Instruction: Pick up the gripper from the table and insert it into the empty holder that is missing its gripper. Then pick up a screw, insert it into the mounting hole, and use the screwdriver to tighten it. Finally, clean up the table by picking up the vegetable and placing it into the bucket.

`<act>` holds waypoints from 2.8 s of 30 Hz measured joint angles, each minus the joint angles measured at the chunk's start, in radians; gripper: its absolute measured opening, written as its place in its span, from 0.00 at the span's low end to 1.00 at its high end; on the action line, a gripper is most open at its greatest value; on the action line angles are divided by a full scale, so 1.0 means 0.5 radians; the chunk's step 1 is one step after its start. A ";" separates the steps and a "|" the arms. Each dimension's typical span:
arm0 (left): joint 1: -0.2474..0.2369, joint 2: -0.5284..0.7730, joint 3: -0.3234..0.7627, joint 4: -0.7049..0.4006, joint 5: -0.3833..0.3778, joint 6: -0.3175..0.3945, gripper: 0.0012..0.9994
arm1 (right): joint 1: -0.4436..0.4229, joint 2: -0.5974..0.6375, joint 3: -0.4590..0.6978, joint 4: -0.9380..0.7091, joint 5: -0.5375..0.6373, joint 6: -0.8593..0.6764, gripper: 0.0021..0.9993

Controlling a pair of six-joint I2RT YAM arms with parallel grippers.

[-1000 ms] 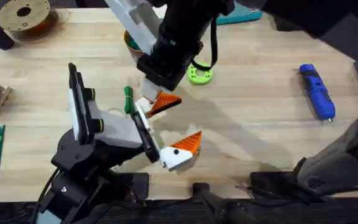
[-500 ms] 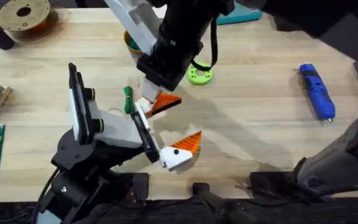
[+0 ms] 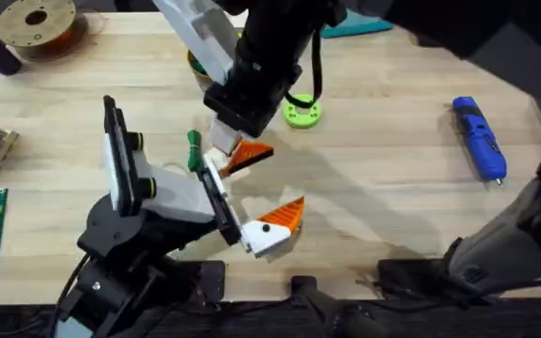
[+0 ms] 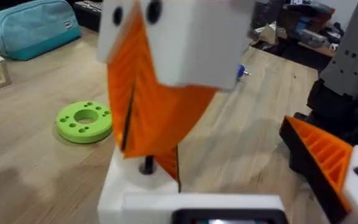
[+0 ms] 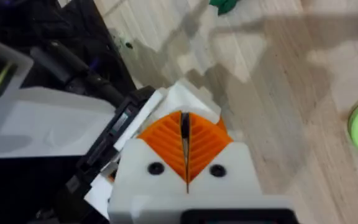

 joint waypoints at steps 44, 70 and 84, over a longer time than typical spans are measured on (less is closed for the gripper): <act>-0.002 0.002 0.000 0.003 0.023 0.021 0.99 | -0.359 -0.284 -0.297 0.020 -0.024 0.045 0.89; -0.002 0.002 0.000 0.001 0.022 0.036 0.01 | -0.680 -2.241 -1.604 0.176 -0.404 0.271 0.89; -0.002 0.002 0.000 0.003 -0.076 0.036 0.01 | -0.822 -2.141 -1.612 0.281 0.135 0.528 0.90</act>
